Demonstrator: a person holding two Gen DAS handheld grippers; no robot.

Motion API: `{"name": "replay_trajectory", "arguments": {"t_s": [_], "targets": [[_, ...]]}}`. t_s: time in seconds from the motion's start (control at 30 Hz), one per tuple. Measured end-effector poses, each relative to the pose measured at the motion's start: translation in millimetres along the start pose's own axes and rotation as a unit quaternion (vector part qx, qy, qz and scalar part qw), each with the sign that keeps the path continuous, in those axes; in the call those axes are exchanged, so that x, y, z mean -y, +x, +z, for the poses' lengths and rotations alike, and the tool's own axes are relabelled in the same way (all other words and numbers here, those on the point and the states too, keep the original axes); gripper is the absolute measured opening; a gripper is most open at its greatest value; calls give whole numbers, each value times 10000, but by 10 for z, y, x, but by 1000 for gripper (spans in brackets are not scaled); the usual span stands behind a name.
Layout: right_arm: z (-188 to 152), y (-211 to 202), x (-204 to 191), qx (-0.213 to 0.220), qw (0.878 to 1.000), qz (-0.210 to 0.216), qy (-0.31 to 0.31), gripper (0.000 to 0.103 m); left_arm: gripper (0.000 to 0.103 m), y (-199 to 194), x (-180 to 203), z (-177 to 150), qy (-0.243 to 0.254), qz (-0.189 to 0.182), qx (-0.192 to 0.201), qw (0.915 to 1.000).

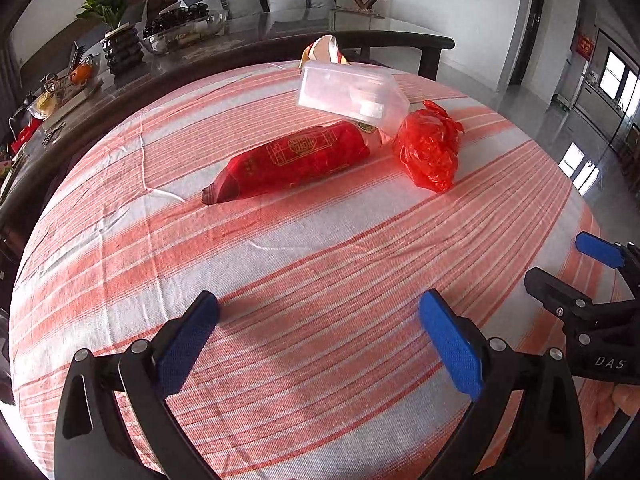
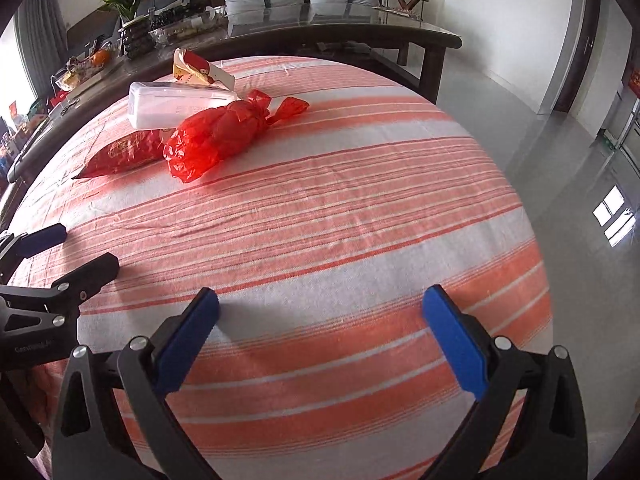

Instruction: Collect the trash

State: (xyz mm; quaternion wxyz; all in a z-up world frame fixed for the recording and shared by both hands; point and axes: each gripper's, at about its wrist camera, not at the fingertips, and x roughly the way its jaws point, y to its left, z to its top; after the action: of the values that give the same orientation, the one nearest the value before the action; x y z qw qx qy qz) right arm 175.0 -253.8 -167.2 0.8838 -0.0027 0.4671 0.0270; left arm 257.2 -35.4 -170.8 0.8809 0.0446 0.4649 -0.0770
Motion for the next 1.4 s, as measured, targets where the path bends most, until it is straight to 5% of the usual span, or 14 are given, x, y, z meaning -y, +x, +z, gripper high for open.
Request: {"name": "replay_trajectory", "arguments": {"t_s": [1.4], "targets": [[6, 28, 13, 3, 10000, 0, 4, 99, 99, -8, 25, -13, -8, 7, -8, 10000]]}}
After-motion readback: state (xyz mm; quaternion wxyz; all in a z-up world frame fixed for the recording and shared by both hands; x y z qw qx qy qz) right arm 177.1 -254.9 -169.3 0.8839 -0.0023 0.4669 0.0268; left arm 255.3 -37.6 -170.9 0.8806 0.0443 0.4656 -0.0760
